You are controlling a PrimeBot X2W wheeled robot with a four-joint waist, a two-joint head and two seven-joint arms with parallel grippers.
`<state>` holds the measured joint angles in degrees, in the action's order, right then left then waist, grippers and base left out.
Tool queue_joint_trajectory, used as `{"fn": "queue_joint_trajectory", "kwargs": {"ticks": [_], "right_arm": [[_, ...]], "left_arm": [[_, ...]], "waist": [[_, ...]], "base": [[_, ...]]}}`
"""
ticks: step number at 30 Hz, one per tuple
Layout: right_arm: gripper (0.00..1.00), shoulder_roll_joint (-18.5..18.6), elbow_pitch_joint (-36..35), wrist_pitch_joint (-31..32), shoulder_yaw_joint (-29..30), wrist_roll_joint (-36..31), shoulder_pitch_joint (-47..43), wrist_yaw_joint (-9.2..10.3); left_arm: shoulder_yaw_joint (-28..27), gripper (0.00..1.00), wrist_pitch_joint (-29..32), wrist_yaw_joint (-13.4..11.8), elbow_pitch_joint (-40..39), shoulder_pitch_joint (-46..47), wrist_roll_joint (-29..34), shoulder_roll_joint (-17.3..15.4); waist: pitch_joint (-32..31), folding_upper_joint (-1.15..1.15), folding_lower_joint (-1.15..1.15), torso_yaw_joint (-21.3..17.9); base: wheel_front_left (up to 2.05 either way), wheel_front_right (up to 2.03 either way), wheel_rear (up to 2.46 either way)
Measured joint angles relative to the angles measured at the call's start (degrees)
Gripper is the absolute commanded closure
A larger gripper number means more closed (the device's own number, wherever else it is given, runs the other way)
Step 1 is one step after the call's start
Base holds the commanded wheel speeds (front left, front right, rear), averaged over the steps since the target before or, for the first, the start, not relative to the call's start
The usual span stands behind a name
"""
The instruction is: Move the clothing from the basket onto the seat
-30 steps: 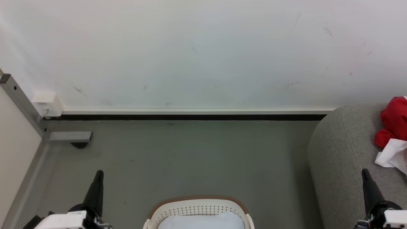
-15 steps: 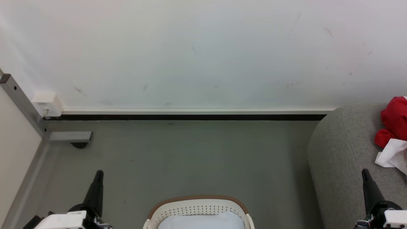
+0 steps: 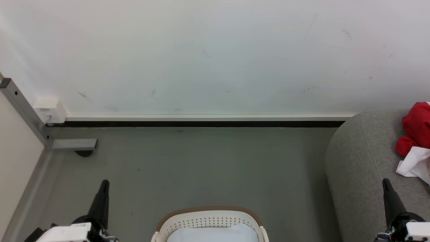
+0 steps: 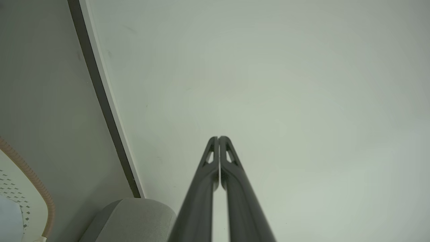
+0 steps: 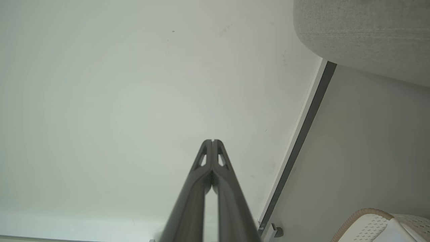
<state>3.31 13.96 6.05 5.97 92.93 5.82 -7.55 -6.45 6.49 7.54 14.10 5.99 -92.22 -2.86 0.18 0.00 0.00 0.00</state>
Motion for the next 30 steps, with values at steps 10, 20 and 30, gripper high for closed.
{"fn": "queue_joint_trajectory", "kwargs": {"ticks": [10, 20, 30], "right_arm": [[1.00, -0.04, 0.01, 0.01, 0.07, -0.01, 0.01, 0.00], [1.00, -0.08, 0.01, 0.03, 0.12, -0.05, 0.01, 0.00], [1.00, -0.12, 0.01, 0.20, 0.18, -0.08, 0.01, 0.00]], "left_arm": [[-0.02, 1.00, 0.00, 0.00, 0.00, 0.01, 0.00, 0.01], [-0.04, 1.00, 0.00, 0.00, 0.00, 0.01, 0.00, 0.02], [-0.07, 1.00, 0.01, 0.00, 0.00, 0.01, 0.00, 0.03]], "waist": [[0.00, 0.00, 0.00, 0.00], [0.00, 0.00, 0.00, 0.00], [0.00, 0.00, 0.00, 0.00]], "base": [[0.00, 0.00, 0.00], [0.00, 0.00, 0.00], [0.00, 0.00, 0.00]]}}
